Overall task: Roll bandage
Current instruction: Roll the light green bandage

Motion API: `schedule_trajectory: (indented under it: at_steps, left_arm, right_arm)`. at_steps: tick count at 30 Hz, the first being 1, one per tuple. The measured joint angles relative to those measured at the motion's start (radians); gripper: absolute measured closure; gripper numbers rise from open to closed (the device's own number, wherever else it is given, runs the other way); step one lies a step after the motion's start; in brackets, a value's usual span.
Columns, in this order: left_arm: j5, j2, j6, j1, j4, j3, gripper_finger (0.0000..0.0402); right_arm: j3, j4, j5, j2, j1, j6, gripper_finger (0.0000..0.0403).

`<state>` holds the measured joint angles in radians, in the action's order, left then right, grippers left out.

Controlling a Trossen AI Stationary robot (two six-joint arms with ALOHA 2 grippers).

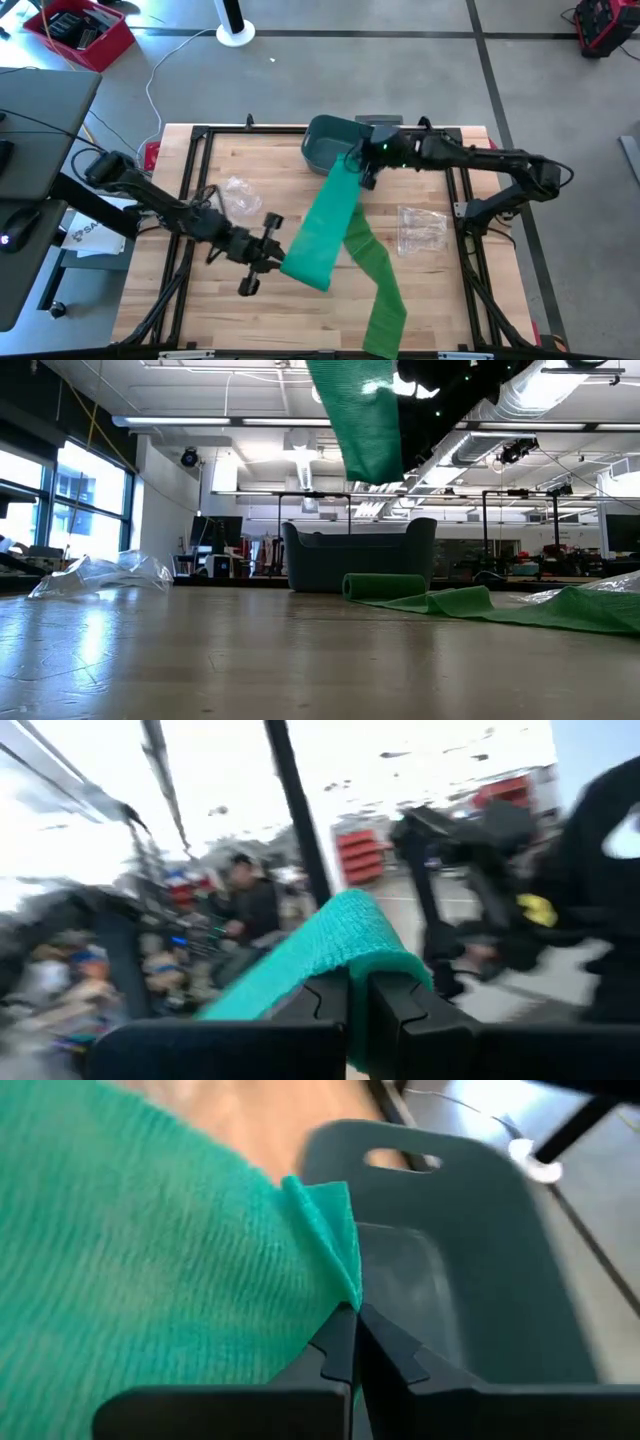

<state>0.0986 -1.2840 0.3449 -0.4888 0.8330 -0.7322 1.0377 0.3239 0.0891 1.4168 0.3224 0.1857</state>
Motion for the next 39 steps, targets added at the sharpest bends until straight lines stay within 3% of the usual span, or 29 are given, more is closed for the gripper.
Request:
schedule_trajectory:
  at_steps: [10, 14, 22, 32, 39]
  left_arm:
    - [0.371, 0.103, 0.315, -0.099, 0.027, 0.000, 0.0401]
    - [0.458, 0.105, 0.460, -0.102, 0.105, 0.000, 0.0401]
    - [0.757, 0.120, 0.743, -0.101, 0.184, 0.000, 0.0401]
    - [0.950, 0.188, 0.880, -0.099, 0.185, 0.000, 0.0401]
    - [0.988, 0.227, 0.873, -0.065, 0.182, 0.045, 0.0401]
  right_arm:
    - [-0.112, -0.134, -0.011, 0.006, -0.234, -0.057, 0.0403]
    - [-0.125, -0.205, -0.085, 0.006, -0.304, -0.063, 0.0403]
    - [-0.125, -0.231, -0.204, 0.006, -0.389, -0.101, 0.0403]
    - [-0.146, -0.232, -0.322, 0.006, -0.437, -0.110, 0.0403]
    - [-0.165, -0.262, -0.387, 0.004, -0.441, -0.137, 0.0403]
